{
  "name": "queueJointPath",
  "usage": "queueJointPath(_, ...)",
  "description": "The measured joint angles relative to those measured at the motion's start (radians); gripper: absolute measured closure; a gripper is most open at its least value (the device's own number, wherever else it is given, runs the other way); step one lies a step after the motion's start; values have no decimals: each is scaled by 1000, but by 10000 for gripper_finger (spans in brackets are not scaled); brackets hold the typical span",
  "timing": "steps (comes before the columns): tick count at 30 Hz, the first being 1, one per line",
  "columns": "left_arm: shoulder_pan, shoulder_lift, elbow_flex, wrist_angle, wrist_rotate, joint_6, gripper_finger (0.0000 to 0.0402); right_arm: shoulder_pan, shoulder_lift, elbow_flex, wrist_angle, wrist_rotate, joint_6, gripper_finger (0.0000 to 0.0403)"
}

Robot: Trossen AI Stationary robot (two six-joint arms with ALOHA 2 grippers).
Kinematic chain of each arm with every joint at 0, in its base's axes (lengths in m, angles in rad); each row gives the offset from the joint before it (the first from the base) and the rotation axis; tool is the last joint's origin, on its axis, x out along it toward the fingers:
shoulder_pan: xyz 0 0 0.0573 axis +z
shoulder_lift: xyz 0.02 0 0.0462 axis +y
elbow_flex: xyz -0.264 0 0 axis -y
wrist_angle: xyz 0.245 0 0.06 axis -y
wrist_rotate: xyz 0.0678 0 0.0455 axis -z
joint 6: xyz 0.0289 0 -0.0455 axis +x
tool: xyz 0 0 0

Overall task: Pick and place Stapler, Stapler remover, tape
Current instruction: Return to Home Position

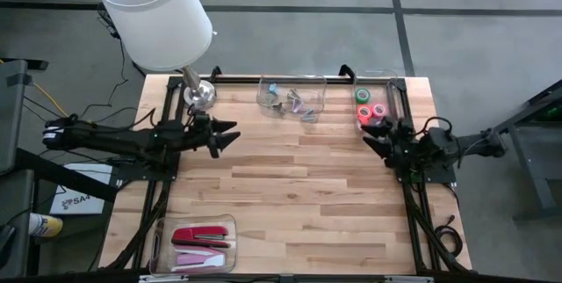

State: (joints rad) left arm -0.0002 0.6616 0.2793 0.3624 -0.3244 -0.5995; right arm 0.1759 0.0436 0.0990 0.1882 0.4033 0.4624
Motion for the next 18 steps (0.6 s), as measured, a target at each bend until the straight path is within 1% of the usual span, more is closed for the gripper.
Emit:
queueJointPath(4, 0, -55, -85, 78, 10, -4, 105, -45, -7, -84, 101, -97, 2, 136)
queueJointPath(8, 0, -112, -181, 172, 32, 0, 105, -92, -5, -82, 76, -178, -18, 136)
queueJointPath(11, 0, -152, -247, 208, 29, -12, 105, -129, -6, -81, 65, -232, -43, 136)
queueJointPath(13, 0, -177, -261, 221, 9, -15, 105, -153, -5, -80, 27, -256, -37, 136)
queueJointPath(14, 0, -189, -259, 193, -3, -14, 105, -164, -5, -80, 11, -267, -36, 136)
queueJointPath(18, 0, -209, -260, 170, -51, -3, 105, -213, -6, -80, -31, -336, -20, 136)
